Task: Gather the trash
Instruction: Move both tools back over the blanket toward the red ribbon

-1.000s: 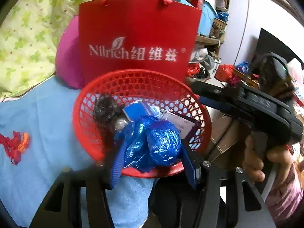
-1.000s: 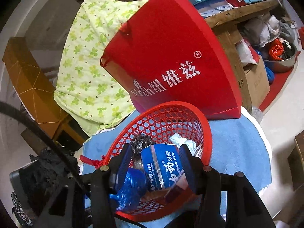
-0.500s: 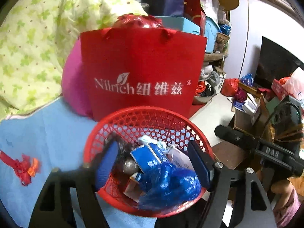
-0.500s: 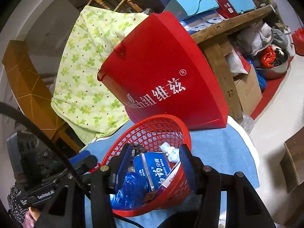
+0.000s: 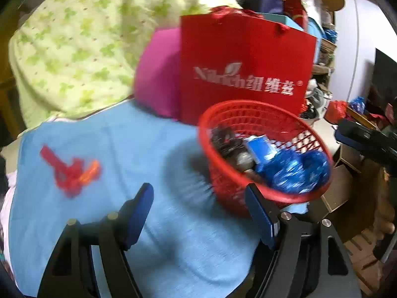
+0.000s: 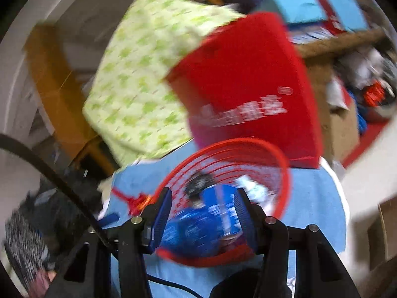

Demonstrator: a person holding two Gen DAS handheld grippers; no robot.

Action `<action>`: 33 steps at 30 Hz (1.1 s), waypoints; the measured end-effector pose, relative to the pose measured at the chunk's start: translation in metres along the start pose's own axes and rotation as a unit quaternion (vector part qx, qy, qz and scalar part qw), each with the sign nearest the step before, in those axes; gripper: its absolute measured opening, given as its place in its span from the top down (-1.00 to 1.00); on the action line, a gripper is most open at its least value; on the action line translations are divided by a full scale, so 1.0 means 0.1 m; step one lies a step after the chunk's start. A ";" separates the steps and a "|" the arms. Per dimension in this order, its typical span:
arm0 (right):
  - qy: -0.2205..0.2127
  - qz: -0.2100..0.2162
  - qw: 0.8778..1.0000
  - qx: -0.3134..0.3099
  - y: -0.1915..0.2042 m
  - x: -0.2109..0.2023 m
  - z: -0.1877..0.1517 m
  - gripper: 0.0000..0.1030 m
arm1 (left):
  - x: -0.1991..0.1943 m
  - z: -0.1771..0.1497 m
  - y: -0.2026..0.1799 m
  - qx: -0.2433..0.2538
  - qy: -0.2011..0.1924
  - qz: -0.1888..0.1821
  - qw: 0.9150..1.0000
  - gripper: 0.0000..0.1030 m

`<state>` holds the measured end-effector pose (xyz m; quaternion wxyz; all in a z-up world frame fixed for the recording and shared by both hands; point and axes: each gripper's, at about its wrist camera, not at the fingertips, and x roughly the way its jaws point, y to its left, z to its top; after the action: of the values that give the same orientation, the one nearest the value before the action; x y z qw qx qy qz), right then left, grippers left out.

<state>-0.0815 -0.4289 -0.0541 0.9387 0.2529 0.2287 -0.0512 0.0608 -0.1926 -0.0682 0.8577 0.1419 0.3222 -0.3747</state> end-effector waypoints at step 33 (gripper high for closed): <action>0.172 0.087 0.972 -0.132 1.63 1.31 -0.83 -0.10 | -0.20 -0.98 1.83 -0.145 0.046 0.219 0.964 -0.48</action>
<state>0.0365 -0.2431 -0.1042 0.9110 0.1510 0.3691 0.1052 0.1412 -0.0100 -0.1284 0.9145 0.1004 0.3730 -0.1203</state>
